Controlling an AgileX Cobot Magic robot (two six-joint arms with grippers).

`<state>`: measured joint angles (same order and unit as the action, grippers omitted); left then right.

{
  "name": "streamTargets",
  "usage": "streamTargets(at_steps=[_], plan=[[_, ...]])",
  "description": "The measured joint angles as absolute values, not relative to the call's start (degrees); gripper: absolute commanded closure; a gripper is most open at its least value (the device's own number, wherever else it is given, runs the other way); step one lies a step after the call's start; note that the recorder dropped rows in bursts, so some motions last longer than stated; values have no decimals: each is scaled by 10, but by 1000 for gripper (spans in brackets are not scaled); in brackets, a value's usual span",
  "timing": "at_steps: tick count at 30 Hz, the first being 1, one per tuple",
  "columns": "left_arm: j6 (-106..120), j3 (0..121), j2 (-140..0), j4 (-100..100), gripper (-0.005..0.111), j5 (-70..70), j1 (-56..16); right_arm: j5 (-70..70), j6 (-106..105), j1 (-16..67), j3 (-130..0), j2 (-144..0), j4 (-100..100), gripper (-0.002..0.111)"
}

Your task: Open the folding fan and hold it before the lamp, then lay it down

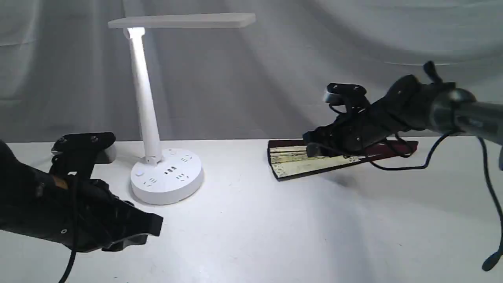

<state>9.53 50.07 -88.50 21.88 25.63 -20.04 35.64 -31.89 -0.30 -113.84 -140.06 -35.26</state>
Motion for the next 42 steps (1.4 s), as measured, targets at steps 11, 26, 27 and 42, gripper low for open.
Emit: streamTargets(at_steps=[11,26,27,42], plan=[[95,501,-885,219,81,258,-200,232,-322,33,-1138,-1450,-355,69],[95,501,-885,219,81,258,-200,219,-316,33,-1143,-1465,-360,69],[95,501,-885,219,81,258,-200,228,-311,33,-1144,-1465,-360,69],[95,501,-885,219,81,258,-200,330,-286,34,-1150,-1451,-365,76]])
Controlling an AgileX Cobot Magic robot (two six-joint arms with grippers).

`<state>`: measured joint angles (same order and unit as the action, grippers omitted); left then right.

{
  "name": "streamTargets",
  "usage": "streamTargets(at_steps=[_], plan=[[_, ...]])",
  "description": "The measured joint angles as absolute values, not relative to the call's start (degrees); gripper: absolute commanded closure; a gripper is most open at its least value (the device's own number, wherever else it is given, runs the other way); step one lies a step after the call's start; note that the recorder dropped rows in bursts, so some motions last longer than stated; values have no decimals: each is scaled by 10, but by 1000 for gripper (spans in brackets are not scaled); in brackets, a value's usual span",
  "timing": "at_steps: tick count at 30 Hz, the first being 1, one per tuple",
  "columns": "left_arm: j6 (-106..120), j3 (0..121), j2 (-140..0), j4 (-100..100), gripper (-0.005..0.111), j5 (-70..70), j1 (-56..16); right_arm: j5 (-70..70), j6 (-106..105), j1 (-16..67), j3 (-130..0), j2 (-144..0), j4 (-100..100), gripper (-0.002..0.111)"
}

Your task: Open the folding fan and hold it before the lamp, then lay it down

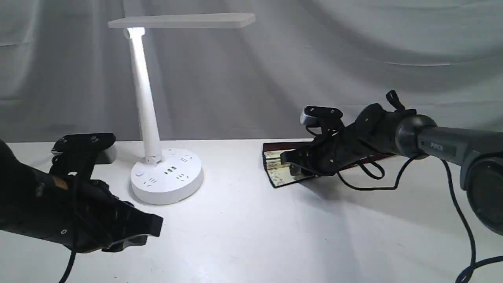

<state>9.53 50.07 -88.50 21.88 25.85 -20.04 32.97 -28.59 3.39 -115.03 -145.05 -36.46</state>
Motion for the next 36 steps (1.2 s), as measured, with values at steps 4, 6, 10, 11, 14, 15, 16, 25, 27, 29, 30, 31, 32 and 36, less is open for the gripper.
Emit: streamTargets(at_steps=[4,6,10,11,14,15,16,25,27,29,30,31,32,36], plan=[[95,501,-885,219,81,258,-200,322,-278,40,-1148,-1437,-358,76],[95,501,-885,219,81,258,-200,312,-254,39,-1148,-1426,-353,75],[95,501,-885,219,81,258,-200,298,-224,32,-1158,-1417,-342,61],[95,501,-885,219,81,258,-200,289,-224,29,-1158,-1417,-334,58],[95,501,-885,219,81,258,-200,270,-224,26,-1158,-1419,-303,59],[95,501,-885,219,81,258,-200,264,-224,24,-1158,-1425,-292,61],[95,501,-885,219,81,258,-200,261,-224,23,-1158,-1429,-286,62],[95,501,-885,219,81,265,-200,255,-220,23,-1162,-1467,-278,70],[95,501,-885,219,81,267,-200,262,-215,23,-1163,-1467,-278,72],[95,501,-885,219,81,269,-200,281,-214,23,-1165,-1467,-278,76],[95,501,-885,219,81,269,-200,290,-214,23,-1166,-1467,-278,78],[95,501,-885,219,81,269,-200,306,-213,23,-1168,-1466,-278,80],[95,501,-885,219,81,269,-200,317,-213,23,-1169,-1465,-278,82],[95,501,-885,219,81,269,-200,372,-207,25,-1171,-1460,-282,85]])
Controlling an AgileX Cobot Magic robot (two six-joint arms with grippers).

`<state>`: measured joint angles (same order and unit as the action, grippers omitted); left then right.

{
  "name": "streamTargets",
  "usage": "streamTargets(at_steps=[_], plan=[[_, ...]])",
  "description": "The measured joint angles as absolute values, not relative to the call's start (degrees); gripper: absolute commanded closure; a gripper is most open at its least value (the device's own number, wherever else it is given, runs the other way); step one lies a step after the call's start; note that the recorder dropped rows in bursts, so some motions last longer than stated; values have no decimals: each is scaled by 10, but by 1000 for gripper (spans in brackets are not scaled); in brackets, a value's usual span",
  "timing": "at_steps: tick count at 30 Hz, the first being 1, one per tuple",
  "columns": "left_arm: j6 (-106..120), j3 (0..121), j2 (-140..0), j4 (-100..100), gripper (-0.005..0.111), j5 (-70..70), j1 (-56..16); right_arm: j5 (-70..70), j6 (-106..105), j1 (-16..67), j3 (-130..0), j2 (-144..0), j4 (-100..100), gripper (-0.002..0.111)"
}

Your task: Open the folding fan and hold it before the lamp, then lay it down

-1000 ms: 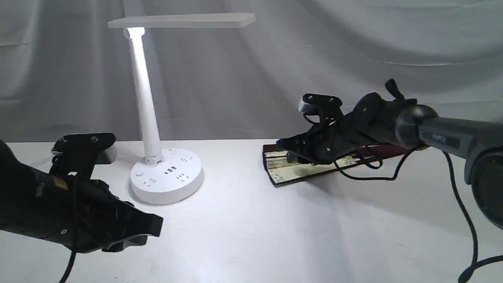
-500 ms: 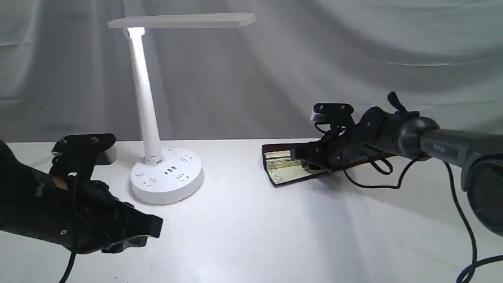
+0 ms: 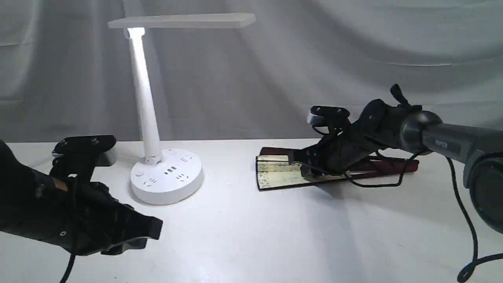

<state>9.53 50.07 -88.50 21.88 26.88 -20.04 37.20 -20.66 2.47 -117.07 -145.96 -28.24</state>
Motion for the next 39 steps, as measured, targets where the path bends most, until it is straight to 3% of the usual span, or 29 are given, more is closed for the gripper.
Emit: streamTargets(at_steps=[22,25,31,39], plan=[[95,501,-885,219,81,273,-200,568,-194,141,-1164,-1430,-279,85],[95,501,-885,219,81,273,-200,570,-206,142,-1162,-1415,-266,80],[95,501,-885,219,81,273,-200,563,-217,114,-1162,-1361,-236,56],[95,501,-885,245,81,274,-200,590,-275,14,-1162,-1354,-231,55]])
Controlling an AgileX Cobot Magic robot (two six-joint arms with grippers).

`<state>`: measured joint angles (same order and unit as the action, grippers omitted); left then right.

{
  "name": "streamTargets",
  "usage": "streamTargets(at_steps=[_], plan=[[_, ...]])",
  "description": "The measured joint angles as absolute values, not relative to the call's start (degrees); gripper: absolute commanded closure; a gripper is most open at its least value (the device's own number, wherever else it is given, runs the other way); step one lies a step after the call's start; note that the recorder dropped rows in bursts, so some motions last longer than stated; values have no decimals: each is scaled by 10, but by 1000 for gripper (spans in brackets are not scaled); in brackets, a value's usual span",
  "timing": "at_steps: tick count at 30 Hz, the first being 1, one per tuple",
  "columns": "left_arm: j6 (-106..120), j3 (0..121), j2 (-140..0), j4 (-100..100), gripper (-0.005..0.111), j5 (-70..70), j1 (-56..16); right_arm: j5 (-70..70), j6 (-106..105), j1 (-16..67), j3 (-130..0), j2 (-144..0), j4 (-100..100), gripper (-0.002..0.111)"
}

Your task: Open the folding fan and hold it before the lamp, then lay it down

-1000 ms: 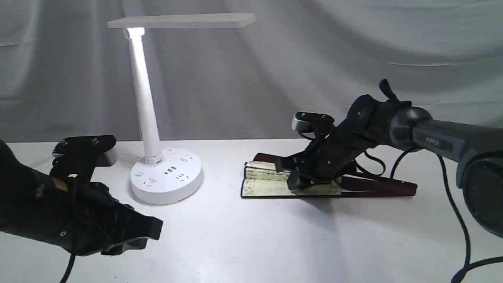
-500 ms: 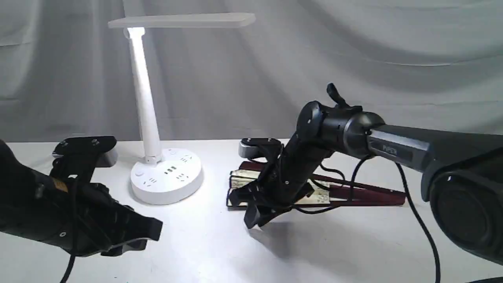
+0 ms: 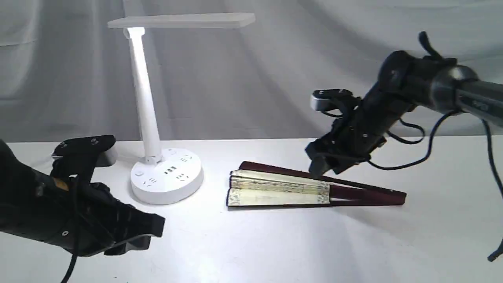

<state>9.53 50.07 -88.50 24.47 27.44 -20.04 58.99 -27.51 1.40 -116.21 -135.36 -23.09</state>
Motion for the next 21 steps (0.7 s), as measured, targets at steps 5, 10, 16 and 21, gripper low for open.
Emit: streamTargets(at_steps=[5,10,16,21], plan=[[95,501,-885,248,81,274,-200,607,-339,-41,-1162,-1354,-238,55],[95,501,-885,248,81,276,-200,596,-371,-83,-1162,-1359,-252,56],[95,501,-885,257,81,275,-200,596,-404,-93,-1162,-1388,-268,56],[95,501,-885,257,81,275,-200,604,-443,-93,-1161,-1408,-283,56]])
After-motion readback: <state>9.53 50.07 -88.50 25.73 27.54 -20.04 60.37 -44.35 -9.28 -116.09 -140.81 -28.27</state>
